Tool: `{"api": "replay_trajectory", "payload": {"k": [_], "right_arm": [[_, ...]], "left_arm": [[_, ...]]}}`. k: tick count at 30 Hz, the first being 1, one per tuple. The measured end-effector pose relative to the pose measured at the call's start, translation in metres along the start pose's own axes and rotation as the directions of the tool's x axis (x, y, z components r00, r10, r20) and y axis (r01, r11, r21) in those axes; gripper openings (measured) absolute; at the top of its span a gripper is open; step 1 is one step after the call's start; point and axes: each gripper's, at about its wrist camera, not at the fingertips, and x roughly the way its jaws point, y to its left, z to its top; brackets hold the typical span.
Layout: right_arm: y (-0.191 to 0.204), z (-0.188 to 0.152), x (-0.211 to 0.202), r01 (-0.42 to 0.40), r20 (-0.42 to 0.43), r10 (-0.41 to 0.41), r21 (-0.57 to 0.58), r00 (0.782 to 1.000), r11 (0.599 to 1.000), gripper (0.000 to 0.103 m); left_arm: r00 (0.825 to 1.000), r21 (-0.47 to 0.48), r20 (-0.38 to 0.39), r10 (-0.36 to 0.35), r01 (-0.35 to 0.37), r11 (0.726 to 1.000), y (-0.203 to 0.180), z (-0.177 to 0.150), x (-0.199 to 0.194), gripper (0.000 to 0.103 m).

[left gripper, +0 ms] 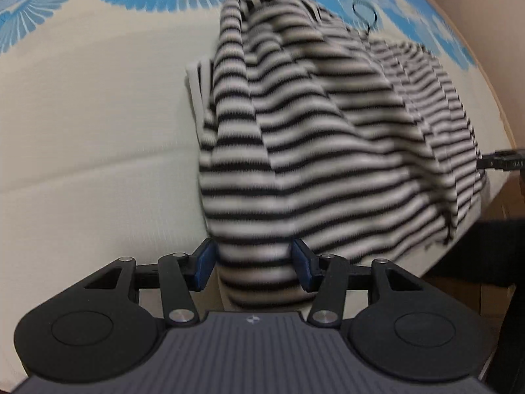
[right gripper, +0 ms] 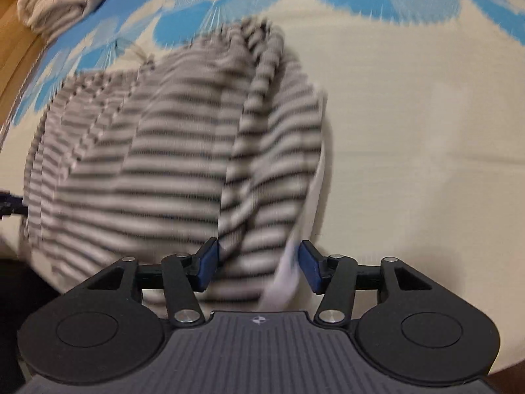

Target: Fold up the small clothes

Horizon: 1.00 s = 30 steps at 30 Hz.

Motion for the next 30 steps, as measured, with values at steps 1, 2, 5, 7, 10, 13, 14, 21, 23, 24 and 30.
{"api": "replay_trajectory", "payload": {"k": [1, 2, 5, 7, 10, 13, 14, 21, 23, 24, 30], "right_arm": [[0.002, -0.004, 0.001, 0.005, -0.007, -0.005, -0.007, 1.0, 1.0, 0.057], [0.002, -0.005, 0.002, 0.003, -0.013, -0.003, -0.006, 1.0, 1.0, 0.057], [0.006, -0.009, 0.002, -0.002, -0.033, 0.002, -0.009, 0.999, 1.0, 0.057], [0.008, -0.011, -0.001, -0.01, -0.04, 0.009, -0.015, 0.999, 1.0, 0.057], [0.013, -0.016, 0.0, 0.012, -0.054, -0.015, -0.063, 0.998, 0.998, 0.056], [0.017, -0.017, -0.002, -0.004, -0.043, -0.001, -0.117, 0.999, 0.993, 0.02], [0.016, -0.013, -0.008, 0.002, -0.002, -0.002, -0.107, 1.0, 0.994, 0.013], [-0.012, -0.002, -0.055, 0.014, 0.214, -0.022, 0.036, 0.977, 0.999, 0.006], [-0.016, -0.013, -0.031, 0.169, 0.052, -0.169, -0.001, 0.984, 0.986, 0.001], [-0.021, -0.018, -0.022, 0.191, -0.001, -0.191, 0.006, 0.982, 0.982, 0.0], [-0.027, -0.021, -0.022, 0.159, 0.009, -0.159, 0.027, 0.987, 0.987, 0.0]], "left_arm": [[1.0, 0.0, -0.006, 0.001, -0.001, 1.0, -0.001, -0.003, 0.001, 0.056], [1.0, -0.003, -0.01, 0.002, -0.002, 1.0, -0.001, -0.004, 0.001, 0.056], [1.0, -0.025, -0.018, 0.005, -0.005, 1.0, -0.002, -0.006, 0.0, 0.055], [1.0, -0.025, -0.019, 0.012, -0.013, 1.0, -0.004, -0.005, -0.003, 0.053], [1.0, 0.005, -0.015, 0.015, -0.015, 1.0, -0.012, -0.005, -0.006, 0.034], [0.998, 0.059, 0.037, 0.045, -0.047, 0.997, -0.023, -0.002, -0.011, 0.003], [0.996, 0.059, 0.076, 0.055, -0.06, 0.996, -0.025, -0.001, -0.016, 0.003], [0.981, -0.082, 0.182, 0.063, -0.048, 0.996, -0.005, -0.003, -0.046, 0.003], [0.996, -0.116, 0.044, 0.076, -0.071, 0.991, 0.003, -0.011, -0.027, 0.003], [0.996, -0.103, -0.005, 0.091, -0.091, 0.991, 0.003, -0.015, -0.02, 0.003], [0.994, -0.078, -0.012, 0.111, -0.111, 0.991, -0.01, -0.013, -0.019, 0.007]]}}
